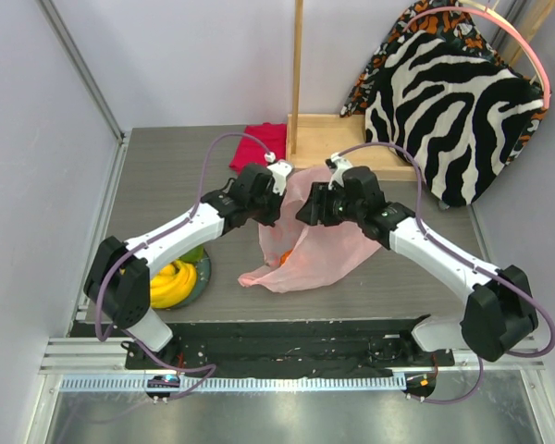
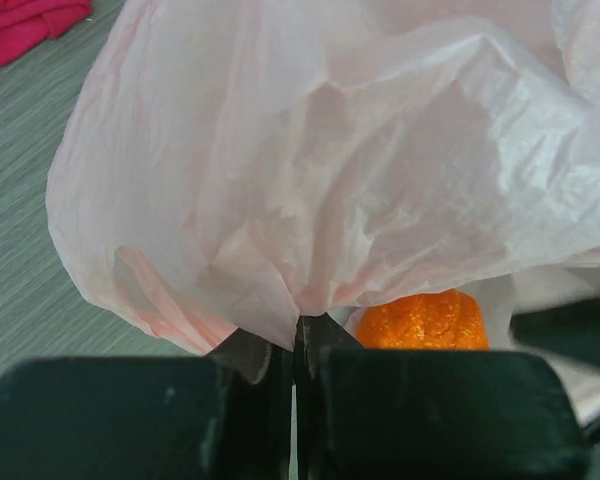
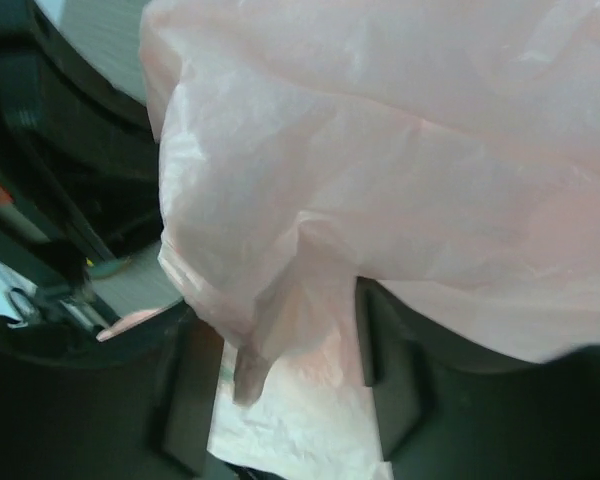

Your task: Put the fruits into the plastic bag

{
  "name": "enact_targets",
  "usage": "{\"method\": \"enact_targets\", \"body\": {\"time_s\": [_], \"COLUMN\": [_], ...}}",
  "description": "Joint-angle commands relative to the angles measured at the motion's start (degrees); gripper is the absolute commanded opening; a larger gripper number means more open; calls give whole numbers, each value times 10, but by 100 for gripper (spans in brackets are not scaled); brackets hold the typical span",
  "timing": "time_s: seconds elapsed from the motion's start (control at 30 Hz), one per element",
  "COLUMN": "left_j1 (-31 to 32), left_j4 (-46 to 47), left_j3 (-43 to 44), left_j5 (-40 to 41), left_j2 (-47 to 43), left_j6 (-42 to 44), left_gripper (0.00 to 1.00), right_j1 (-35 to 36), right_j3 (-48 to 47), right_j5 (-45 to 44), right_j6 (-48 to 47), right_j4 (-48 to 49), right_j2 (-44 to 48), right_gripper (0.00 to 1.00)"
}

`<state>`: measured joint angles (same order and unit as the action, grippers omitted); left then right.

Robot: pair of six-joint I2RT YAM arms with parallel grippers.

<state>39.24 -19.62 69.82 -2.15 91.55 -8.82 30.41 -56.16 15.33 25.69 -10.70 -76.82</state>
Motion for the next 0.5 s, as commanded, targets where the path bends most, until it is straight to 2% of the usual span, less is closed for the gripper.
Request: {"method": "enact_targets", "body": {"time_s": [0.0, 0.03, 0.2, 0.23, 0.33, 0.47], "left_j1": [-22, -29, -66, -70, -77, -80], "left_j4": [-39, -45, -80, -83, -86, -90], "left_j3": [51, 56, 84, 87, 88, 88], "left_j5": [-61, -72, -140, -144, -156, -154], "left_j2": [-23, -22, -9, -8, -8, -12], "left_j6": [-15, -27, -53, -55, -62, -59], "left_gripper": [0, 0, 0, 0, 0, 0], "right_j1": [53, 67, 168, 184, 260, 386], "right_j3": [-28, -27, 10, 34, 66, 72], "right_j5": [-112, -131, -231, -264, -327, -488], "right_j6": [-45, -57, -65, -60, -41, -5], "right_j4": [-35, -52, -88, -98, -125, -153], "right_j2": [73, 86, 166, 174, 176, 144], "right_gripper": [66, 74, 82, 91, 94, 95]}}
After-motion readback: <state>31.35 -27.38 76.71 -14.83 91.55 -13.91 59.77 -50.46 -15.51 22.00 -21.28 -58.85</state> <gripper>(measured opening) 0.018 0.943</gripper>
